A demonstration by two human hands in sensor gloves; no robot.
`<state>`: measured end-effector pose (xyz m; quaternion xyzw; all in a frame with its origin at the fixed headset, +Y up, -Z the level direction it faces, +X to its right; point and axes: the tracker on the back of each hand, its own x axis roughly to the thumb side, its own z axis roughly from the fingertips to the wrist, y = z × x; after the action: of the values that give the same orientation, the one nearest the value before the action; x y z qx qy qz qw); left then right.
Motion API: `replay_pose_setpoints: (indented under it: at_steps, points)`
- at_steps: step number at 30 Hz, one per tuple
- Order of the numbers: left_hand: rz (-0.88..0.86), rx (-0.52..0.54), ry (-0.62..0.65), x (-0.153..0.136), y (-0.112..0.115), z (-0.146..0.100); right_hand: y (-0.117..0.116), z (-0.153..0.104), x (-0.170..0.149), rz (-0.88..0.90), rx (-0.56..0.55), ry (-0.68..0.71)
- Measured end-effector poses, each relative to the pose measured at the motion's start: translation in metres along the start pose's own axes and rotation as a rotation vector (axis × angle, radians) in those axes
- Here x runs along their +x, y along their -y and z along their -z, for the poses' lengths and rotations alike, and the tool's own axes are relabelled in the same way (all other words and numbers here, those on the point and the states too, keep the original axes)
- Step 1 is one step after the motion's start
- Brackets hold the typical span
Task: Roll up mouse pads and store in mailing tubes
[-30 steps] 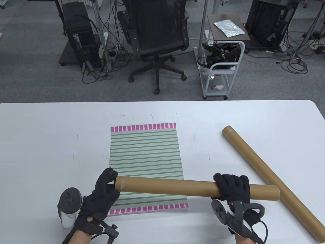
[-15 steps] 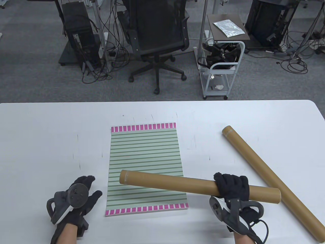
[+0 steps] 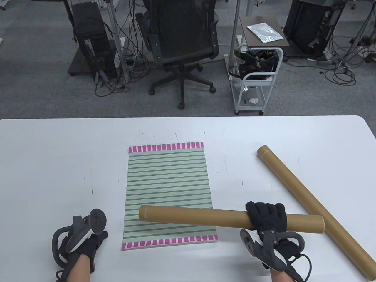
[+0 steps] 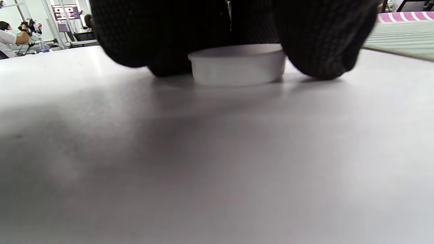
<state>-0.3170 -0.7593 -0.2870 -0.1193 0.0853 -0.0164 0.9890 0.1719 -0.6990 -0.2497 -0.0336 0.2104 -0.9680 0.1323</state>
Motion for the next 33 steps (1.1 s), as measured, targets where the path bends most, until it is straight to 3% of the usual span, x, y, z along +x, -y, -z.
replay_pose_setpoints:
  at_steps: [2, 6, 7, 9, 12, 28, 33]
  points:
    - [-0.109, 0.008, 0.046, 0.002, -0.003, -0.001, -0.001, 0.000, 0.000, 0.005, 0.003, 0.001]
    - [-0.853, 0.038, 0.302, 0.001, -0.007, -0.005, -0.002, -0.001, 0.001, 0.023, 0.015, 0.010]
    - [-1.136, -0.030, 0.390, 0.006, -0.007, -0.006, -0.003, -0.001, 0.002, 0.039, 0.023, 0.015]
    - [-1.307, -0.083, 0.479, 0.012, -0.008, -0.008, -0.003, -0.001, 0.004, 0.063, 0.031, 0.024]
    - [-1.259, -0.091, 0.539, 0.020, -0.011, -0.011, -0.003, -0.001, 0.006, 0.103, 0.036, 0.039]
    - [-1.249, 0.009, 0.513, 0.018, -0.013, -0.014, -0.011, 0.000, 0.004, 0.181, 0.089, 0.041]
    - [-1.358, -0.038, 0.515, 0.019, -0.008, -0.012, -0.011, 0.000, 0.004, 0.184, 0.086, 0.052]
